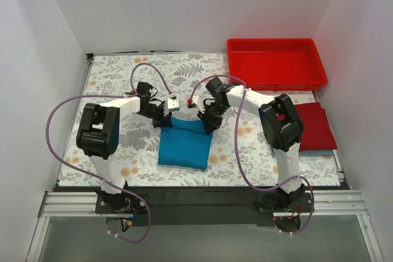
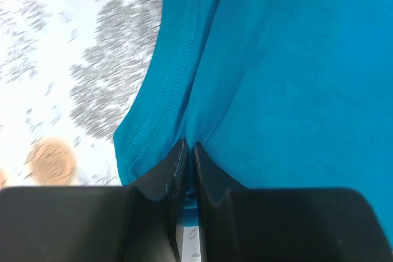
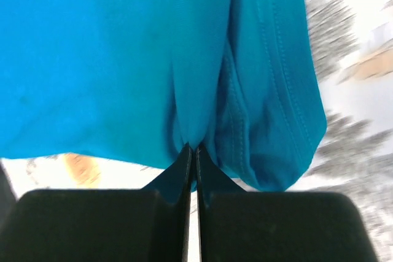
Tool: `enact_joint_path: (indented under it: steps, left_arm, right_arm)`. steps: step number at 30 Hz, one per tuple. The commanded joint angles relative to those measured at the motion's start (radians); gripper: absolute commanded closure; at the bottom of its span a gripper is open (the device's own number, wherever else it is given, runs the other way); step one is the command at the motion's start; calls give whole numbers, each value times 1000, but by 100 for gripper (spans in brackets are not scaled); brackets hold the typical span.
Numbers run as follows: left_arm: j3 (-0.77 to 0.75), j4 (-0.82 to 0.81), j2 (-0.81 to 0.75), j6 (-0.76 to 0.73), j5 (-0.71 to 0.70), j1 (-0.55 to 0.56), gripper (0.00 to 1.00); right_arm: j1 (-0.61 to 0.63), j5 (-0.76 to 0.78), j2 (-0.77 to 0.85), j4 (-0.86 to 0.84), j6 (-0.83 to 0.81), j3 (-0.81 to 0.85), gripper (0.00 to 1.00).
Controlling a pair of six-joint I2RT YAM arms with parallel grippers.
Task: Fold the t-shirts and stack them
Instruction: Fold the tshirt
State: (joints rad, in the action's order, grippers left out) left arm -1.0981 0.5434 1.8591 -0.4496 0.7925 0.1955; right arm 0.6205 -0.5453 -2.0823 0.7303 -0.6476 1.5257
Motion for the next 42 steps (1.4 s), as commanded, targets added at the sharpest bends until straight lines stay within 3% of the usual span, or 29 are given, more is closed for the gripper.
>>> enact_joint_path:
  steps: [1, 7, 9, 11, 12, 14, 16, 20, 23, 24, 26, 35, 39, 42]
  left_arm:
    - [-3, 90, -43, -78, 39, 12, 93]
    - [6, 101, -90, -110, 30, -19, 93]
    - [-21, 76, -83, -100, 28, -45, 86]
    - [-54, 82, -64, -81, 37, -59, 75]
    - [-71, 87, -63, -74, 48, -71, 64]
    - [-103, 90, -69, -66, 85, -80, 54]
    - [-112, 82, -90, -49, 134, -82, 48]
    - [-106, 66, -106, 11, 194, -53, 41]
    - [-68, 29, -110, 48, 188, 7, 41]
    - [-59, -9, -109, 60, 174, 36, 41]
    - [-39, -46, -101, 100, 162, 62, 41]
    - [-68, -99, -15, 144, 139, 140, 42]
    - [-62, -91, 11, 125, 120, 157, 46]
    - [-55, -83, 28, 106, 102, 162, 55]
  right_arm:
    - [4, -11, 74, 69, 17, -53, 96]
    - [4, -13, 56, 101, 9, 66, 96]
    - [4, -4, 15, 113, 9, 112, 91]
    - [-1, -13, -14, 151, 11, 145, 75]
    - [-5, -31, -22, 174, 11, 160, 58]
    - [-30, -131, -22, 216, 31, 209, 39]
    - [-66, -215, -21, 216, 68, 250, 35]
    - [-139, -314, -111, 199, 228, 416, 48]
    - [-173, -367, -197, 164, 382, 507, 69]
    - [-173, -357, -196, 123, 408, 486, 80]
    - [-173, -364, -187, 26, 483, 434, 88]
    - [-171, -421, -219, -228, 722, 363, 91]
    - [-166, -438, -237, -256, 744, 327, 91]
    - [-157, -444, -240, -273, 749, 301, 91]
